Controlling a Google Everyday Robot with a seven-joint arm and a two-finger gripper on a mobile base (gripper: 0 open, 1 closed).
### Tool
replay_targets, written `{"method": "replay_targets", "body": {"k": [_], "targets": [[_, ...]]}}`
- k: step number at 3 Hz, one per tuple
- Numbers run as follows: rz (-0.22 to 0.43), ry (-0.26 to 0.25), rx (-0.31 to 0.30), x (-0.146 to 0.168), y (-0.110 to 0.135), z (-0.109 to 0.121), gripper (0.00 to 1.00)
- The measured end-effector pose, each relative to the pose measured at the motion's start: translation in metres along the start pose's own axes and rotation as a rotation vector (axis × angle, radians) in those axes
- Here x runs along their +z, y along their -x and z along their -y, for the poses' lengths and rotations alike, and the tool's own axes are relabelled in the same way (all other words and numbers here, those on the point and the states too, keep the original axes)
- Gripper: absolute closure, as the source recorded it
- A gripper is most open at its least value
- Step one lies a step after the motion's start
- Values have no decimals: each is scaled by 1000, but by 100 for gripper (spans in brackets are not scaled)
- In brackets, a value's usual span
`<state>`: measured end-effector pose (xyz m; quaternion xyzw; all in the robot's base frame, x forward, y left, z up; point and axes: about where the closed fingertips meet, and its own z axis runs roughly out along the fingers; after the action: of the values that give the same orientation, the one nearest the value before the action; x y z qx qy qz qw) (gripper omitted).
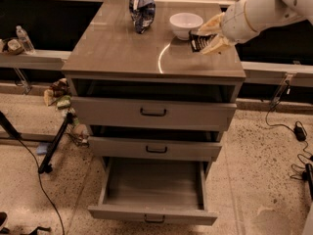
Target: Pick rxbar chocolate from bottom drawer and place on counter
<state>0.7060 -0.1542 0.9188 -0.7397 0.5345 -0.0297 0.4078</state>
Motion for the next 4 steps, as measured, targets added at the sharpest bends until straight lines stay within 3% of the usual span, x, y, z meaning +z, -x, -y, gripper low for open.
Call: {"method": "replay_targets", "body": {"k": [3,4], "targets": [[116,-70,-74,48,42,47,5],[121,-74,-74,52,43,50,0]]}}
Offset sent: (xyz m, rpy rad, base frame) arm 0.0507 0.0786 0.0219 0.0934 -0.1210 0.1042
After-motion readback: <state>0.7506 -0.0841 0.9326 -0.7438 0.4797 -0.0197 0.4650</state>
